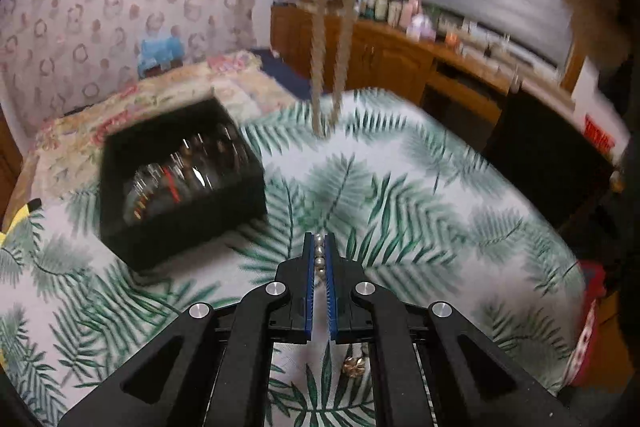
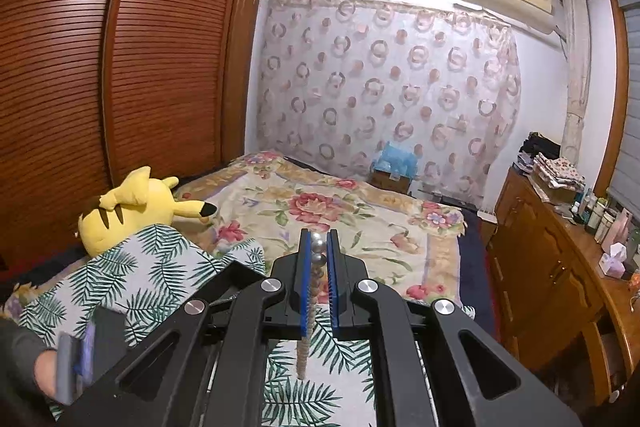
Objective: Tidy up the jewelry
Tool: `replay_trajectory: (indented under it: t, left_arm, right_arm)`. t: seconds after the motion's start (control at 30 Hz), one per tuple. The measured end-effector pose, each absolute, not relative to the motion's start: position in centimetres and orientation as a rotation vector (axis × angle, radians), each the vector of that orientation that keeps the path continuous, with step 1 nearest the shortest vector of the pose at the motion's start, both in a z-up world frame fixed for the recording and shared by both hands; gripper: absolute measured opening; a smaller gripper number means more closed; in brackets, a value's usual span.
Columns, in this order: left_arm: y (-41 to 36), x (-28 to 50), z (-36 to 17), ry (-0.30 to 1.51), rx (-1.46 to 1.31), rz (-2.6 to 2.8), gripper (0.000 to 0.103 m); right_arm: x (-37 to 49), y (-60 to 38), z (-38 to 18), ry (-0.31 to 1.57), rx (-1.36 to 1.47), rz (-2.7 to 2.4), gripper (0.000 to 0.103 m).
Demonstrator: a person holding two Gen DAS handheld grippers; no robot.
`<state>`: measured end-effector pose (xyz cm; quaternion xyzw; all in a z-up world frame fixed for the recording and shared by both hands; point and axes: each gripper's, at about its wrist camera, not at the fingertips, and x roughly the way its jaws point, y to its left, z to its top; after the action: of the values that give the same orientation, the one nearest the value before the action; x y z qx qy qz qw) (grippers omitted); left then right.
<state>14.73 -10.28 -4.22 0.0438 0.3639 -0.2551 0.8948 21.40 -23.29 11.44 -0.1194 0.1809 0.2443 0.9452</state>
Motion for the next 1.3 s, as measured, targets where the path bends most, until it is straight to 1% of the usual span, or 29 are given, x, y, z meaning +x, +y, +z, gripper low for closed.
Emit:
replay_trajectory:
  t: [0.27, 0.53, 0.7, 1.03, 1.3]
  left_arm:
    - [-7.5, 15.5, 3.0, 0.619, 0.037, -0.495, 0.004]
    - [-4.2, 18.5, 6.6, 0.546, 0.003, -0.409, 0.004]
    - [-3.1, 20.4, 6.1, 0.554, 0.007, -0.377, 0.004]
    - [-2.0, 23.9, 1.2, 0.663, -0.004, -0.337, 0.004]
    - [-1.0, 24.5, -0.1, 0.695, -0.016, -0.324, 0.005]
  right_arm:
    - [21.7, -22.1, 13.4, 0.339, -0.23, 0.543, 0.009]
    - [23.2, -20.4, 13.9, 0.349, -0.221, 0.596, 0.009]
    - [24.5, -19.3, 12.9, 0.379, -0.215, 0.628, 0.009]
    - [27.3, -16.9, 8.8, 0.474, -0.217, 0.662, 0.009]
    - [26.9, -16.3, 10.9, 0.413, -0.204, 0.677, 0.009]
